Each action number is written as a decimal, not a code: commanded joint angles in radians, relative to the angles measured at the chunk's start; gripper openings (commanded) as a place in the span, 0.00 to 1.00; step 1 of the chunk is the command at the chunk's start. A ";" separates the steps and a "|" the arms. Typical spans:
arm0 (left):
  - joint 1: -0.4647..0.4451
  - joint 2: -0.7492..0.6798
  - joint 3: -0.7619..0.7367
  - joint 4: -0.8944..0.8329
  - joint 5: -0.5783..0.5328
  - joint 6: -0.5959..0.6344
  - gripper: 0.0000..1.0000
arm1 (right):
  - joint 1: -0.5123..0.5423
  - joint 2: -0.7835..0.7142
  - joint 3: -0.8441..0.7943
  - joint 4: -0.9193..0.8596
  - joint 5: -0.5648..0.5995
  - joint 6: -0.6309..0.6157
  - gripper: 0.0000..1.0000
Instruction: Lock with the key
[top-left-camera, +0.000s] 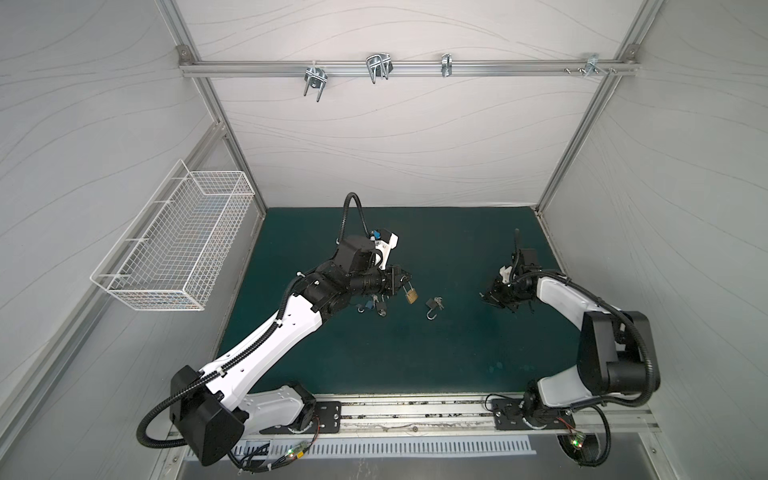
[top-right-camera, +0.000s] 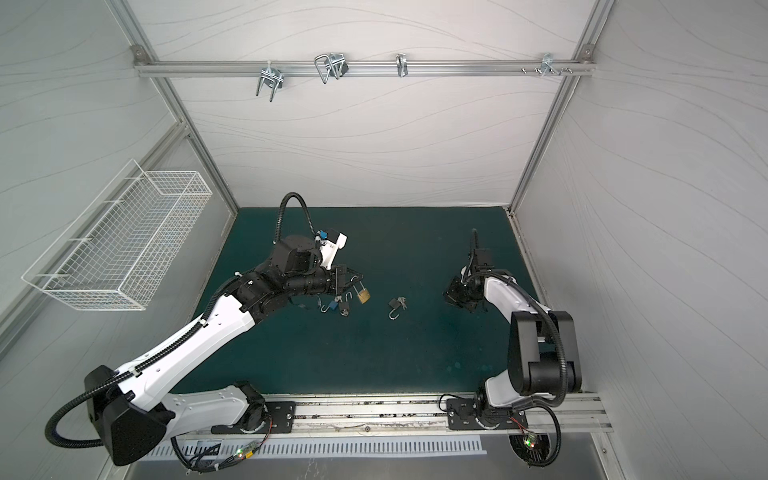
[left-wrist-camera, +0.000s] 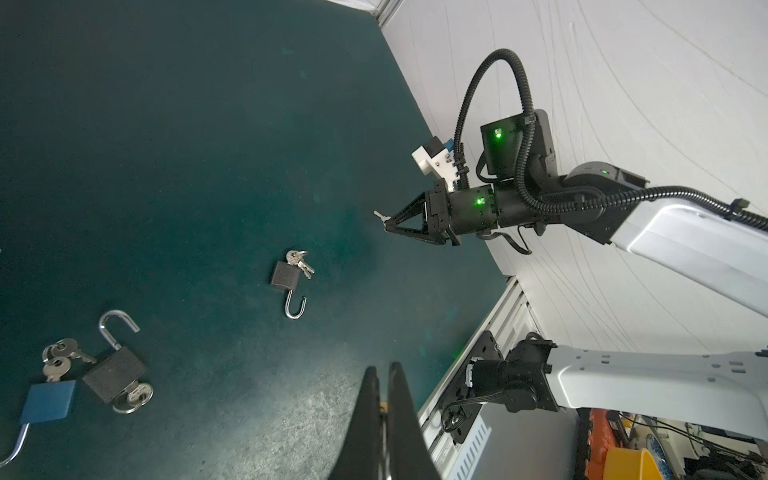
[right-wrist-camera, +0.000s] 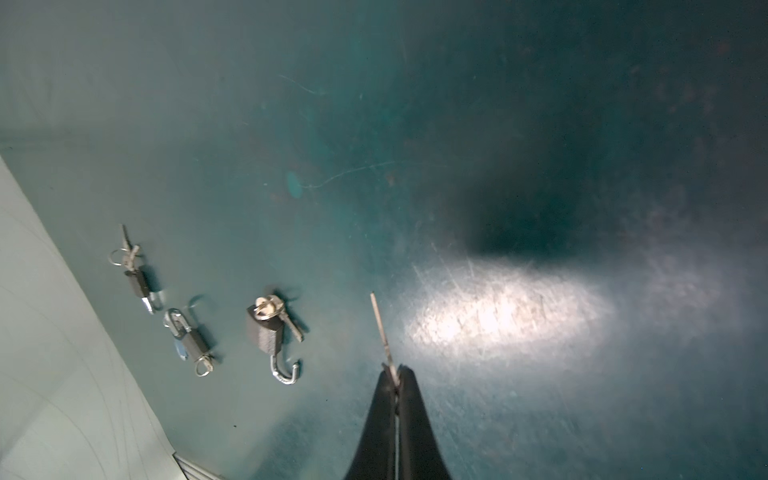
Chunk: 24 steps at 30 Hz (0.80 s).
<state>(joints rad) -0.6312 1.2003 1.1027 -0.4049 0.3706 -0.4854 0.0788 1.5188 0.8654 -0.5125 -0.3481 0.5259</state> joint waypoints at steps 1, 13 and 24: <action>0.002 0.012 0.035 -0.003 -0.026 0.019 0.00 | -0.002 0.060 0.028 -0.039 -0.030 -0.030 0.00; 0.001 0.042 0.069 -0.046 -0.035 0.026 0.00 | -0.002 0.143 0.053 -0.074 0.064 -0.034 0.27; 0.080 0.017 0.093 -0.033 -0.005 -0.046 0.00 | 0.165 -0.303 0.066 -0.120 0.402 -0.123 0.55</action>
<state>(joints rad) -0.5884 1.2392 1.1561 -0.4801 0.3267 -0.4919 0.1493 1.3300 0.9085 -0.6106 -0.0940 0.4713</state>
